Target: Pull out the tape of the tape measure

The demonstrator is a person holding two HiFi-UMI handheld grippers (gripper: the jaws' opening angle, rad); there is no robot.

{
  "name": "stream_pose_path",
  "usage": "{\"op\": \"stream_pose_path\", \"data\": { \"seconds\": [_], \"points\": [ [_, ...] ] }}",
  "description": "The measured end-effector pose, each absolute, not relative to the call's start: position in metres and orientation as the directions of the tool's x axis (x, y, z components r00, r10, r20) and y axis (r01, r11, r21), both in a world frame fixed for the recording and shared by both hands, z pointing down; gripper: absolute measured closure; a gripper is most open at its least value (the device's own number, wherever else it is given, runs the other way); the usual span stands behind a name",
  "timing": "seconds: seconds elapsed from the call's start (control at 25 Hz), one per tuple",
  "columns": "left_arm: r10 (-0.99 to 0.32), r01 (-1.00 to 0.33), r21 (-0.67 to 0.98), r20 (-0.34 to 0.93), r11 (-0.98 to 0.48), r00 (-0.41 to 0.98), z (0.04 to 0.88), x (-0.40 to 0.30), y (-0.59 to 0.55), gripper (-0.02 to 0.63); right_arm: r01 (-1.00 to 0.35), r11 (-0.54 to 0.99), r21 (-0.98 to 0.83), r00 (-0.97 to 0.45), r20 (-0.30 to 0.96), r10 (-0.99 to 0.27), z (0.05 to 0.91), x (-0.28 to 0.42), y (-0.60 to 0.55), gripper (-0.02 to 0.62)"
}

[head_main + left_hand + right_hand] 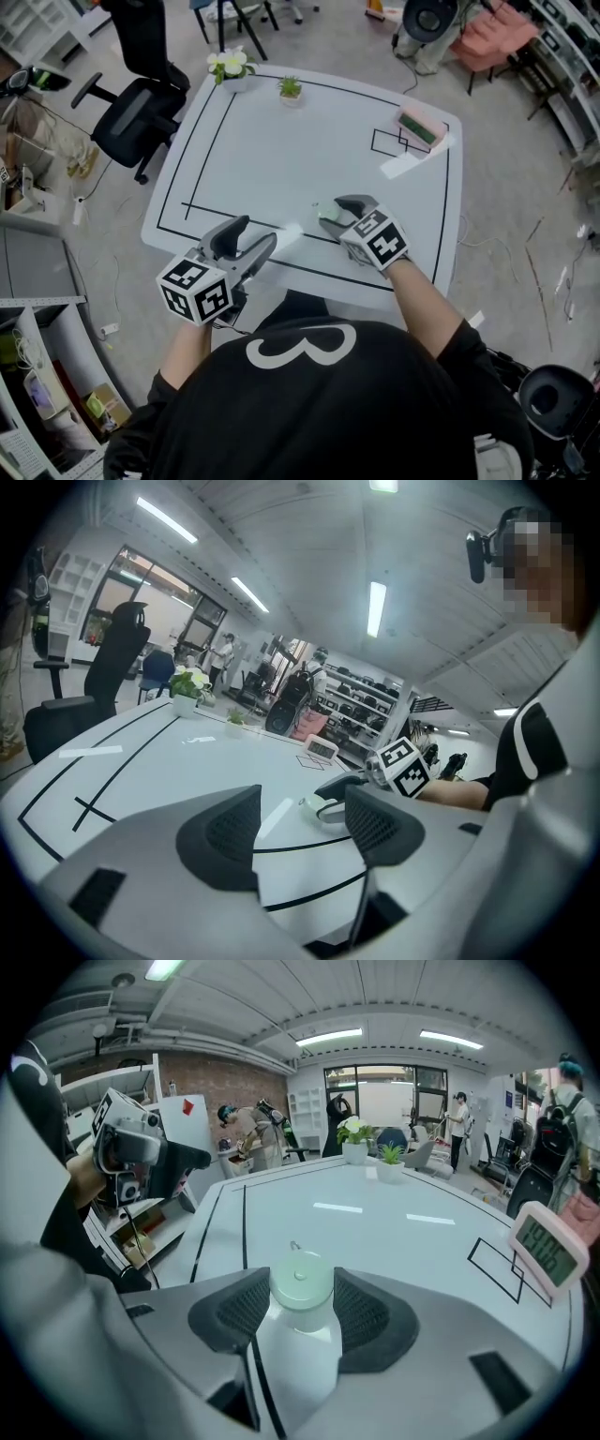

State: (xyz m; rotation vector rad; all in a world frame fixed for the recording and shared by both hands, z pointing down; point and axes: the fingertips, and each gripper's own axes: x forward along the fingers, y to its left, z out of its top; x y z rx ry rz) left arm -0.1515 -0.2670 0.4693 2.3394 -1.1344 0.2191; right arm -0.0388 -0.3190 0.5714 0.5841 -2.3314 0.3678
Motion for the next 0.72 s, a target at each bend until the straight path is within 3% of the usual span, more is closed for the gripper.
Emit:
{"op": "stream_pose_path", "data": {
  "seconds": [0.72],
  "points": [
    [-0.593,-0.655,0.333,0.278,-0.678,0.756,0.426,-0.102,-0.222,0.353,-0.422,0.906,-0.032,-0.776,0.530,-0.343,0.446,-0.024,-0.235,0.374]
  ]
}}
